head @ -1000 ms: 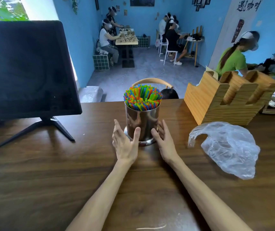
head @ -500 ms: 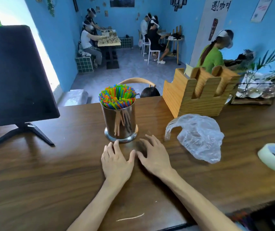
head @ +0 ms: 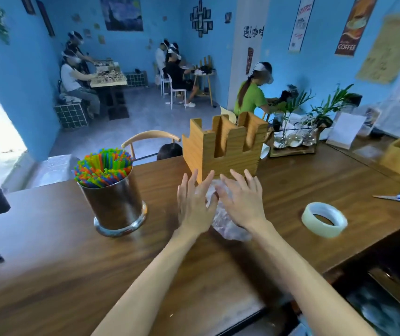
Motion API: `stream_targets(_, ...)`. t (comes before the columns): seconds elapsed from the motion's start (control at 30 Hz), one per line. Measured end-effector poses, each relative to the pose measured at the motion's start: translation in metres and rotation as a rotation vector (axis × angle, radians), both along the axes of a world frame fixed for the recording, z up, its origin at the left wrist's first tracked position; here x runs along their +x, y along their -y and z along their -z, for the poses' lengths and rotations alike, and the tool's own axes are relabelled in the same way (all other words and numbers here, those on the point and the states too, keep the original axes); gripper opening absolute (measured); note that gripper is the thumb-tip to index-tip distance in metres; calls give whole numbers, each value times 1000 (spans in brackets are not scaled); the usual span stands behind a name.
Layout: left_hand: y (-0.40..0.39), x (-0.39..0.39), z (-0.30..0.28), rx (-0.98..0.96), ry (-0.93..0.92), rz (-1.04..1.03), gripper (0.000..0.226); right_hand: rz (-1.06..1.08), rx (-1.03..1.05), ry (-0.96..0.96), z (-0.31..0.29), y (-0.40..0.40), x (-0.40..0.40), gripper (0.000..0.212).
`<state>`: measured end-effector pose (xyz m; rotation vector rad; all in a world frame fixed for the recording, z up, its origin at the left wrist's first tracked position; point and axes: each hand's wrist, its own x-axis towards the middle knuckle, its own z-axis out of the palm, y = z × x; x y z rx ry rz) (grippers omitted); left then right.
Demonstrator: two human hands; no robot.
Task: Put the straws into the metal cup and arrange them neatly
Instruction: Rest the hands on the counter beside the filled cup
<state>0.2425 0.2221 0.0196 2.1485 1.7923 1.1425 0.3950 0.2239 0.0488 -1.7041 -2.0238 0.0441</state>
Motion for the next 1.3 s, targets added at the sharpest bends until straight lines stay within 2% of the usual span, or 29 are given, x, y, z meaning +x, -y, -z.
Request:
stream_targets(0.07,-16,6,12,-79,-114,37,54,-12,-161,21,20,-13,16,66)
stream_targets(0.13,-20,10,28,-180,-209,82,54,-34,-238,36,42,-16,23,74)
stream_targets(0.23,-20,16,51,-285,-311,81,50,-21,-281,41,73,-13,27,71)
stream_targets(0.33,-22,19,58,-272,-339,69,44,19,-209,50,86,-8,24,77)
stream_targets(0.43,-17,24,55,-246,-160,92,30,39,-88,-6,89,-7,19,50)
stream_targets(0.53,-5,32,50,-284,52,96,27,22,-80,-184,93,-7,12,22)
stream_targets(0.63,10,42,41,-321,277,59,39,54,-150,-526,89,-2,2,28)
stream_targets(0.73,25,56,32,-275,652,54,41,24,-207,-912,82,6,-9,39)
stream_targets(0.8,33,63,31,-249,789,68,44,23,-214,-1046,81,10,-14,36)
stream_targets(0.87,33,68,34,-223,728,51,50,64,-219,-1031,81,12,-16,20)
stream_targets(0.93,29,67,38,-193,623,-1,45,57,-227,-1029,81,16,-16,7)
stream_targets(1.07,19,53,45,-101,508,-37,47,-26,-355,-1238,64,38,-21,26)
stream_targets(1.13,20,47,46,-95,409,-28,31,-46,-353,-1105,58,48,-24,32)
stream_targets(1.2,22,45,43,-104,376,-29,22,-66,-283,-862,56,56,-26,41)
stream_targets(1.23,22,45,41,-98,428,-28,25,-75,-223,-772,61,59,-25,46)
stream_targets(1.3,24,45,35,-86,569,-26,33,-100,-119,-707,69,62,-23,52)
